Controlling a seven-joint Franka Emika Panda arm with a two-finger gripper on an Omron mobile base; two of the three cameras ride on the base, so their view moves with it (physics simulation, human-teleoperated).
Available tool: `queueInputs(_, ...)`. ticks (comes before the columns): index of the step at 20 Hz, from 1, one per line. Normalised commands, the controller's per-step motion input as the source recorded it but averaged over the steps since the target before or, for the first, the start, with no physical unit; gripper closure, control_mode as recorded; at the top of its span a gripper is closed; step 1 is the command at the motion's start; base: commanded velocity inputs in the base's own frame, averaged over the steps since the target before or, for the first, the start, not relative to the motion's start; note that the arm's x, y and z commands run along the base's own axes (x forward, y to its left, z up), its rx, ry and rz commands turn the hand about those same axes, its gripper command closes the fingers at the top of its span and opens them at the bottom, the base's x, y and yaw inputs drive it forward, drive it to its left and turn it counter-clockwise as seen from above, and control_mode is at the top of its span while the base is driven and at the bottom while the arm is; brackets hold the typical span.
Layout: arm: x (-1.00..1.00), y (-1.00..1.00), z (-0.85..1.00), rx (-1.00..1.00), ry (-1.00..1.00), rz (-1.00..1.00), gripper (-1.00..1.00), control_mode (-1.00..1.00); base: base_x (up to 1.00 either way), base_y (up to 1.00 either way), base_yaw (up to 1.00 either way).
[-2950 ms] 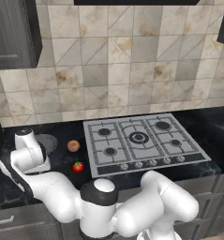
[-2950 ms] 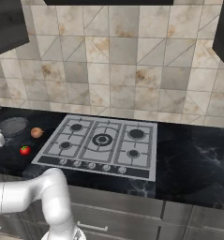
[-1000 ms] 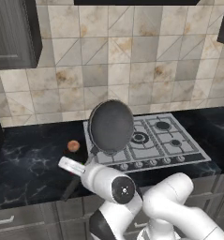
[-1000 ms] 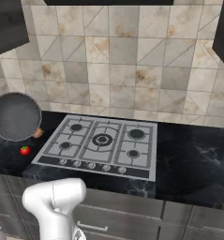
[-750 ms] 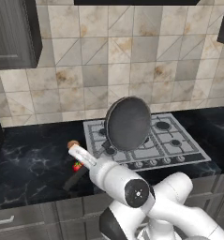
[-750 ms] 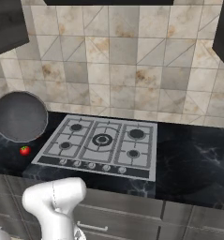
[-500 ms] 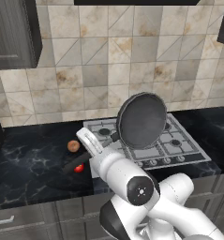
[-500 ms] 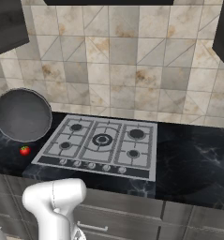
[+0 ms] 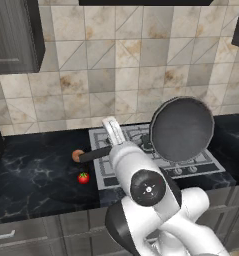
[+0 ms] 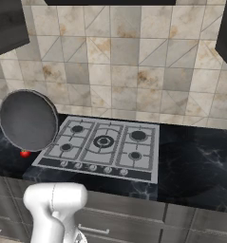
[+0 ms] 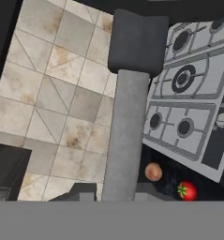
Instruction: Place the pan on the rear right burner on the stove. Then place the tomato and the onion in the pan and turn on the rear right burner.
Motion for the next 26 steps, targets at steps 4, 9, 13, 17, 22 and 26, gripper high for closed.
queueInputs(4,0.12,-0.66,0.11,0.07,0.11,0.05,1.0,-1.0,0.0,0.0,0.0)
queueInputs(9,0.29,-0.71,0.02,0.07,0.15,0.17,1.0,-1.0,0.0,0.0,0.0)
queueInputs(13,0.44,-0.66,0.0,0.05,0.25,0.23,1.0,-1.0,0.0,0.0,0.0)
queueInputs(17,0.56,-0.45,0.0,0.03,0.32,0.16,1.0,-1.0,0.0,0.0,0.0)
queueInputs(22,0.41,-0.21,0.0,0.0,0.36,0.04,1.0,-1.0,0.0,0.0,0.0)
queueInputs(26,0.14,-0.29,0.0,-0.01,0.28,0.0,1.0,-1.0,0.0,0.0,0.0)
